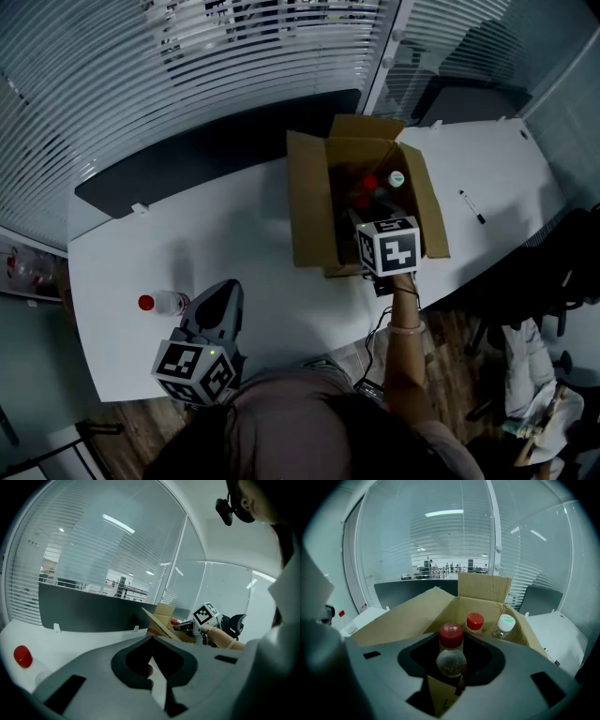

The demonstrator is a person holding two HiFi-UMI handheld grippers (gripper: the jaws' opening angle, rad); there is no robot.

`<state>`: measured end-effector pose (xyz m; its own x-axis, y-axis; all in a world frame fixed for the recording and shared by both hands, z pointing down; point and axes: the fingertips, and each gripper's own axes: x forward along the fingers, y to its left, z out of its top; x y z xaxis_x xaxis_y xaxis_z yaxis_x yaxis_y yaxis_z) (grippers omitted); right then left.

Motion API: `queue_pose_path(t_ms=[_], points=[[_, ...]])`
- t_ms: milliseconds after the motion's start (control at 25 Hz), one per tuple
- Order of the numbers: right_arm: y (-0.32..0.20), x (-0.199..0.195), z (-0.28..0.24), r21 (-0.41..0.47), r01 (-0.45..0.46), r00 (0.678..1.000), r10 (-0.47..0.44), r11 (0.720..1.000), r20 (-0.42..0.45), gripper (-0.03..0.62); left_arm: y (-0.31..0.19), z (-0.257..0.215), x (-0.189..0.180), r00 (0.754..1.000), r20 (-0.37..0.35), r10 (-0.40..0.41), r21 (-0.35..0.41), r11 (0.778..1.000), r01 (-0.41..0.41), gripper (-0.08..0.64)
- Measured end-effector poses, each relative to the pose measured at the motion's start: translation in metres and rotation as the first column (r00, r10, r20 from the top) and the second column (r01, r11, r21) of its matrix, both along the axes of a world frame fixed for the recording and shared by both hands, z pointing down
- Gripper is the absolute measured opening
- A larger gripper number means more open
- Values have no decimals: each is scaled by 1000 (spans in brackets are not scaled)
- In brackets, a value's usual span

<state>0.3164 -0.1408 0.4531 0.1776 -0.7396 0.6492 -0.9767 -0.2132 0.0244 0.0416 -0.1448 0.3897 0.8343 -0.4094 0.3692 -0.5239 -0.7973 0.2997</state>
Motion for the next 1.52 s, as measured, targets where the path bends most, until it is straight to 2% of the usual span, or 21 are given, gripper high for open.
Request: queue_pose_path(t_ms=[720,1000,1240,1520], points=[[25,-17,-88,172,-5,993,25,985,-115,173,20,-8,-15,999,-36,37,-3,999,-38,9],[39,-23,-122,244,-1,986,41,970,-160,172,30,-11,-18,997,-51,59,4,998,-59,8],[52,-31,-156,325,-1,976,72,946,-208,172,37,-15,-23,995,-61,74,9,997,-73,9],[72,-43,-180,360,10,966,83,933,-243,172,46,-17,-28,993,-69,99,14,995,-98,9]])
